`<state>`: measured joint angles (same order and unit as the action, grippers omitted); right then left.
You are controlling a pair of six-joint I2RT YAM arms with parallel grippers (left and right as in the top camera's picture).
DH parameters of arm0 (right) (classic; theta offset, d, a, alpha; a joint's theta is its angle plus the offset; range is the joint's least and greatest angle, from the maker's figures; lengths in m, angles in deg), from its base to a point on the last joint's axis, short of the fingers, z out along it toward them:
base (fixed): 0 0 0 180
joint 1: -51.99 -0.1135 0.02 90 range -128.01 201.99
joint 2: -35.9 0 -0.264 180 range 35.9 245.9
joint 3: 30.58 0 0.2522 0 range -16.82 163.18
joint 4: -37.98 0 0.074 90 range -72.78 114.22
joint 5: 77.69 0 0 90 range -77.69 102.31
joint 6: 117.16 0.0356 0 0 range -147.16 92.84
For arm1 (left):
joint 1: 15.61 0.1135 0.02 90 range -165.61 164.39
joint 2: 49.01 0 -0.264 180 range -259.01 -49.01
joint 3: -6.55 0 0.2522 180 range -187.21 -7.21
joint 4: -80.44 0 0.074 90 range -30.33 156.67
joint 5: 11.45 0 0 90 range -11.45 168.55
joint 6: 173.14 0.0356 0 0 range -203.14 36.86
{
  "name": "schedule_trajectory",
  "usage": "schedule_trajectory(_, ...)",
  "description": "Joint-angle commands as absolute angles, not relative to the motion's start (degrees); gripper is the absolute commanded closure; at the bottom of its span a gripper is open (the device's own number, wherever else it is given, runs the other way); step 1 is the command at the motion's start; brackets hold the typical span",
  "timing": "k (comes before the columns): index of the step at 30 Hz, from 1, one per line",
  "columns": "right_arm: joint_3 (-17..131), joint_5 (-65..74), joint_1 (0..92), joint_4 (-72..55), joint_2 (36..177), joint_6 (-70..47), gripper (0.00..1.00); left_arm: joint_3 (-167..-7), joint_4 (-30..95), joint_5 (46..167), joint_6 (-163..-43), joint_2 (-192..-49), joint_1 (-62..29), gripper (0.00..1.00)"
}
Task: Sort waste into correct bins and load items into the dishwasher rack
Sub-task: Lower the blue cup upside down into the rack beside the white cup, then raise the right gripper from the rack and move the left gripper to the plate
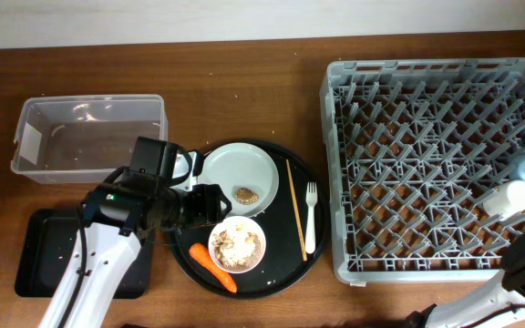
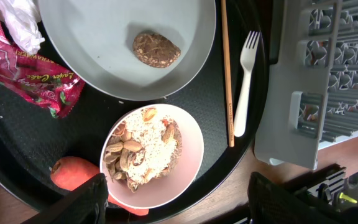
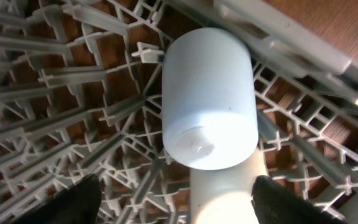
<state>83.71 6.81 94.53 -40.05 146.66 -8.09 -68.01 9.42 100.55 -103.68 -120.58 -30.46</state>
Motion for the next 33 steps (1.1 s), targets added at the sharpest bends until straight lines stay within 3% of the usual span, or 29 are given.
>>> schedule_trajectory(1, 84.98, 7.84, 94.34, -39.59, 146.35, -8.24, 0.87, -68.12, 9.35, 99.89, -102.76, -120.38, -30.18, 0.28)
schedule_trajectory(2, 84.98, 7.84, 94.34, -39.61, 146.42, -8.24, 0.9, -68.12, 9.35, 99.89, -102.76, -120.38, -30.18, 0.28)
schedule_trajectory(16, 84.96, 8.78, 94.36, -39.98, 149.87, -8.22, 0.9, -68.12, 9.35, 99.72, -102.76, -120.38, -30.18, 0.28)
schedule_trajectory(27, 84.96, 15.25, 94.4, -26.96, 151.14, -8.2, 0.89, -68.12, 8.24, 99.72, -102.78, -120.38, -30.18, 0.28)
schedule_trajectory(31, 85.07, 7.46, 94.45, -27.04, 151.45, -8.24, 0.65, -68.12, 8.31, 99.72, -102.78, -120.38, -30.18, 0.28)
schedule_trajectory(33, 86.03, 1.52, 94.45, -26.96, 150.9, -8.27, 0.44, -68.12, 8.31, 99.72, -102.78, -120.38, -30.18, 0.28)
